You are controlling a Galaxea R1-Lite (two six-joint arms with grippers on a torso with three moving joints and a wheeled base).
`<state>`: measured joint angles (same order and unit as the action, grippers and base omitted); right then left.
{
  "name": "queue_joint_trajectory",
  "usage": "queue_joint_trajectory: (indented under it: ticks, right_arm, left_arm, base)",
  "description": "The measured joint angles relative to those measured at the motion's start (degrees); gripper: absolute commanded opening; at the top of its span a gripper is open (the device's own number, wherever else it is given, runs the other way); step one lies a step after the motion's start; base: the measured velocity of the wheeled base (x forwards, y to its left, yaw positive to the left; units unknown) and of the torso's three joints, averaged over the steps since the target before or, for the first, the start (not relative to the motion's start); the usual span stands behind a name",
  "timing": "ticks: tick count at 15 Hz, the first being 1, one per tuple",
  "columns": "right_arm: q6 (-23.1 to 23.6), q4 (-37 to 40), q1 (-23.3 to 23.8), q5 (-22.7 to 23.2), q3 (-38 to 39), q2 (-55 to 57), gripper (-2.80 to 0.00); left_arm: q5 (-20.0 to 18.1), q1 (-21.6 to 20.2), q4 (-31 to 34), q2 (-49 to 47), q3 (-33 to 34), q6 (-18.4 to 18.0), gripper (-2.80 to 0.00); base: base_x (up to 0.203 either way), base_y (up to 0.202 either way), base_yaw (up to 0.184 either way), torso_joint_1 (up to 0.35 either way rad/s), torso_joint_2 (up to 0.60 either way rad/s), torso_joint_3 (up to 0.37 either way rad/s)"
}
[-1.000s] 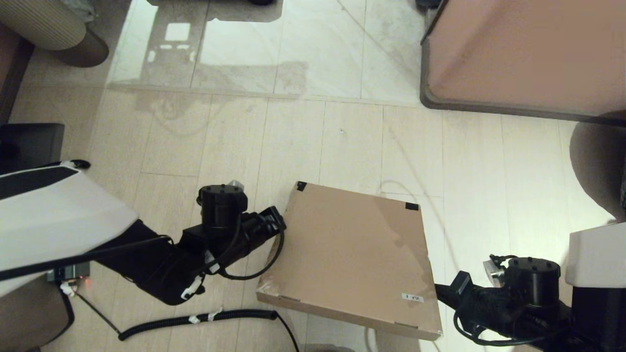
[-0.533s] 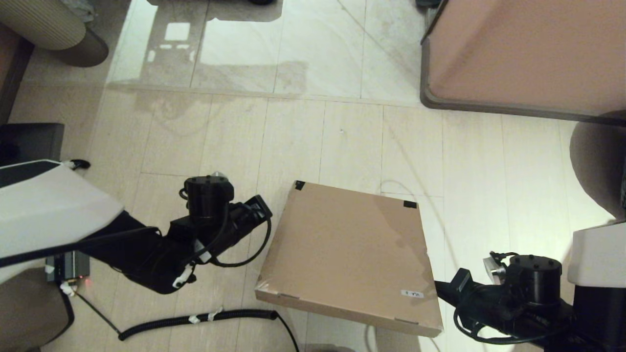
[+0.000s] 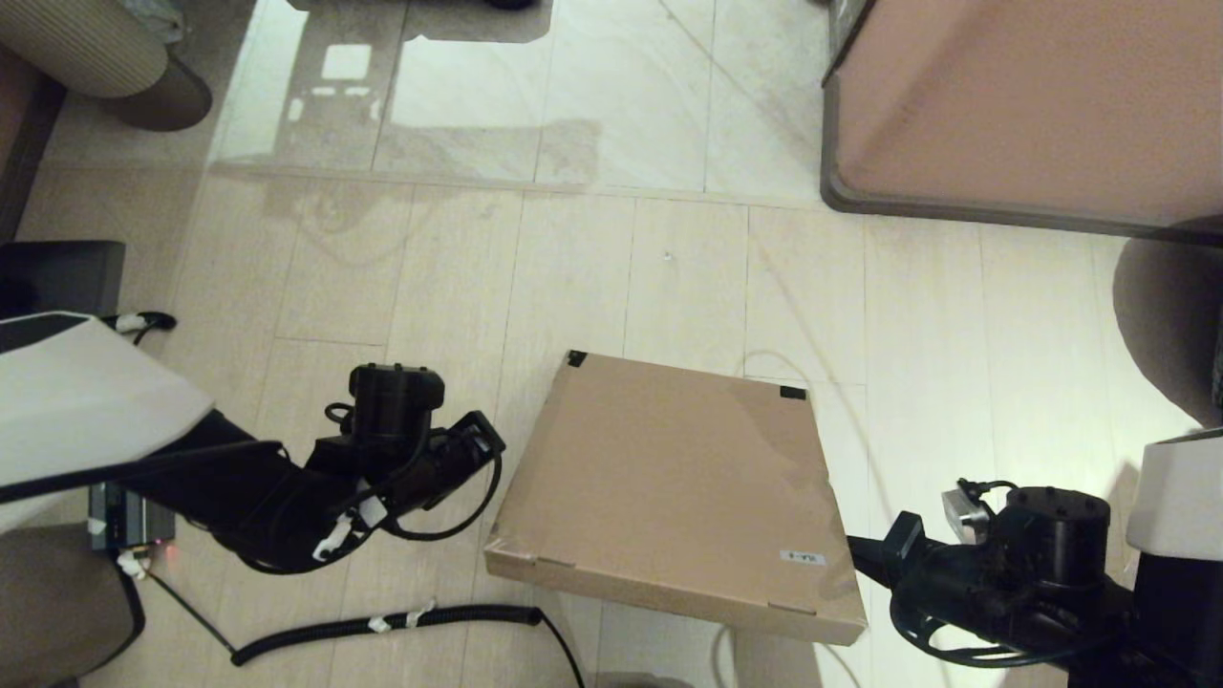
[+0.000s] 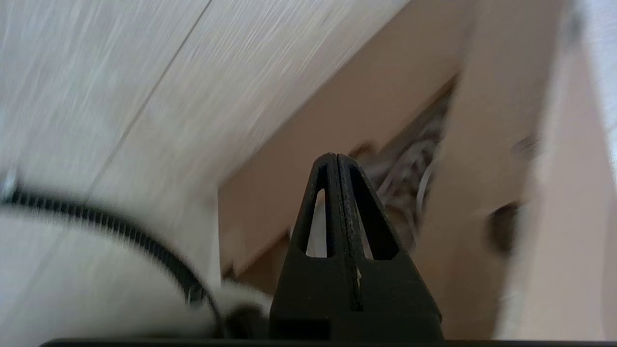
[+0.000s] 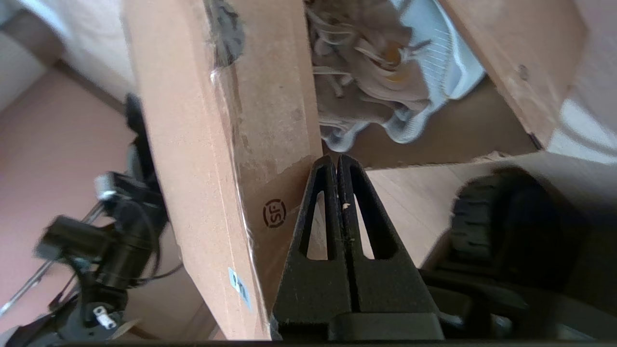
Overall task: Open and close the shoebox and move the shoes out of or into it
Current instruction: Open the shoe box
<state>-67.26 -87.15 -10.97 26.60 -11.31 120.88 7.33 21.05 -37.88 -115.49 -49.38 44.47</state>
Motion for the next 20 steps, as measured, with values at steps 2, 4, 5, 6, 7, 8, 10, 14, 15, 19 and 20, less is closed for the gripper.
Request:
queue_joint_trajectory:
  ticks: [2, 4, 5, 6, 7, 8, 10, 14, 15, 19, 20]
  right_arm:
    - [-0.2, 0.0, -0.4, 0.0, -1.4, -0.9, -2.80]
    - [-0.4, 0.0, -0.6, 0.0, -3.3, -1.7, -2.80]
    - [-0.7, 0.7, -0.6, 0.0, -4.3, -2.3, -2.80]
    - [-1.6, 1.9, -0.7, 0.0, -5.4, -3.0, -2.80]
    - [-2.7, 3.2, -0.6, 0.0, -6.7, -3.8, -2.80]
    - [-4.1, 4.9, -0.6, -0.1, -8.4, -4.8, -2.80]
    - [-5.7, 8.4, -0.6, -0.1, -11.8, -6.5, -2.80]
    - [-8.1, 12.4, -0.6, -0.2, -17.4, -8.3, -2.80]
    - [-9.0, 13.3, -0.6, -0.2, -18.9, -8.6, -2.80]
    - [-11.6, 18.7, -0.7, -0.4, -26.2, -9.2, -2.80]
    - [-12.6, 20.2, -0.7, -0.5, -28.5, -9.3, -2.80]
  left_arm:
    - [0.2, 0.2, 4.3, 1.2, 0.0, 3.7, -2.80]
    - [1.3, 0.3, 6.1, 2.5, 0.0, 6.1, -2.80]
    - [1.8, 0.0, 6.7, 3.1, 0.0, 7.2, -2.80]
    - [2.0, -0.5, 7.2, 3.6, 0.0, 7.9, -2.80]
    - [2.0, -1.1, 7.6, 4.3, -0.2, 8.4, -2.80]
    - [2.1, -1.8, 8.1, 4.9, -0.2, 8.7, -2.80]
    - [2.1, -2.4, 9.4, 5.9, -0.7, 9.9, -2.80]
    - [2.1, -4.7, 12.5, 7.7, -2.8, 11.2, -2.80]
    - [2.1, -5.4, 13.4, 8.4, -2.8, 11.2, -2.80]
    - [2.3, -7.5, 13.8, 10.2, -0.8, 11.3, -2.80]
    - [2.3, -7.5, 13.8, 10.5, -0.1, 11.3, -2.80]
  base:
    - [0.000, 0.000, 0.000, 0.000, 0.00, 0.000]
    - [0.000, 0.000, 0.000, 0.000, 0.00, 0.000]
    - [0.000, 0.000, 0.000, 0.000, 0.00, 0.000]
    - [0.000, 0.000, 0.000, 0.000, 0.00, 0.000]
    - [0.000, 0.000, 0.000, 0.000, 0.00, 0.000]
    - [0.000, 0.000, 0.000, 0.000, 0.00, 0.000]
    - [0.000, 0.000, 0.000, 0.000, 0.00, 0.000]
    - [0.000, 0.000, 0.000, 0.000, 0.00, 0.000]
    - [0.000, 0.000, 0.000, 0.000, 0.00, 0.000]
    - [0.000, 0.000, 0.000, 0.000, 0.00, 0.000]
    - [0.000, 0.000, 0.000, 0.000, 0.00, 0.000]
